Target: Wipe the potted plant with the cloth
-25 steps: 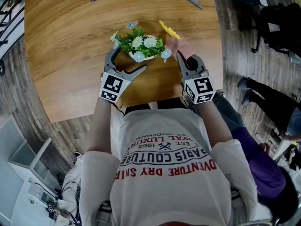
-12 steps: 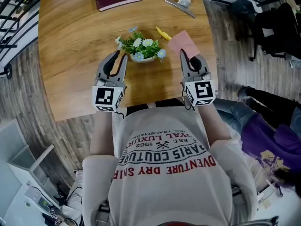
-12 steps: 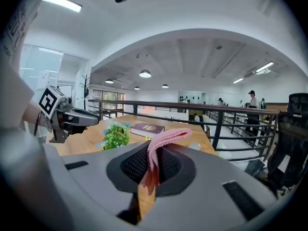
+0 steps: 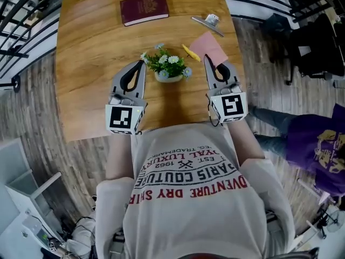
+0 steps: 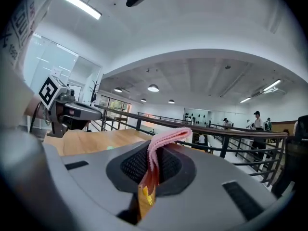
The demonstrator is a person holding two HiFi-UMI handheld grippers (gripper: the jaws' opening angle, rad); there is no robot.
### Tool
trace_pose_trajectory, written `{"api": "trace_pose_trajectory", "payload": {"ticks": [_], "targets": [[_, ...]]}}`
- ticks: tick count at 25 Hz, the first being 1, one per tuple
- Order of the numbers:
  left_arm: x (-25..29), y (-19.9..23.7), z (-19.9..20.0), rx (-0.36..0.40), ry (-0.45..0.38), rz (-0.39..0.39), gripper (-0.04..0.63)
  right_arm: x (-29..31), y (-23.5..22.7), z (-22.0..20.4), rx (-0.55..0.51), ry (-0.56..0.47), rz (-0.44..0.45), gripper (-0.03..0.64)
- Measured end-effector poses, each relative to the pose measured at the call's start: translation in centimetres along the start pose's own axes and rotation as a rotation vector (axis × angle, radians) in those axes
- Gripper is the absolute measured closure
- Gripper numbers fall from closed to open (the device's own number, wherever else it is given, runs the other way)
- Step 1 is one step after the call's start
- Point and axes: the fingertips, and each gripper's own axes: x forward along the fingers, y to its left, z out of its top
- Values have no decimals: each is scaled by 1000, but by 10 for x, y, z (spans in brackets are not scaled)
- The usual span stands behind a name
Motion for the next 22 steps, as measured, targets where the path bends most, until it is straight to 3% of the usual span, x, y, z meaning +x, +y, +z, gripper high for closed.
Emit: {"api": "trace_pose_trajectory", "payload": {"ticks": [16, 22], "targets": [[4, 17, 22, -8, -34, 22, 578, 20, 16, 25, -33, -51, 117, 581], [7, 12, 28, -1, -31, 13, 579, 18, 13, 26, -10, -54, 108, 581]]}}
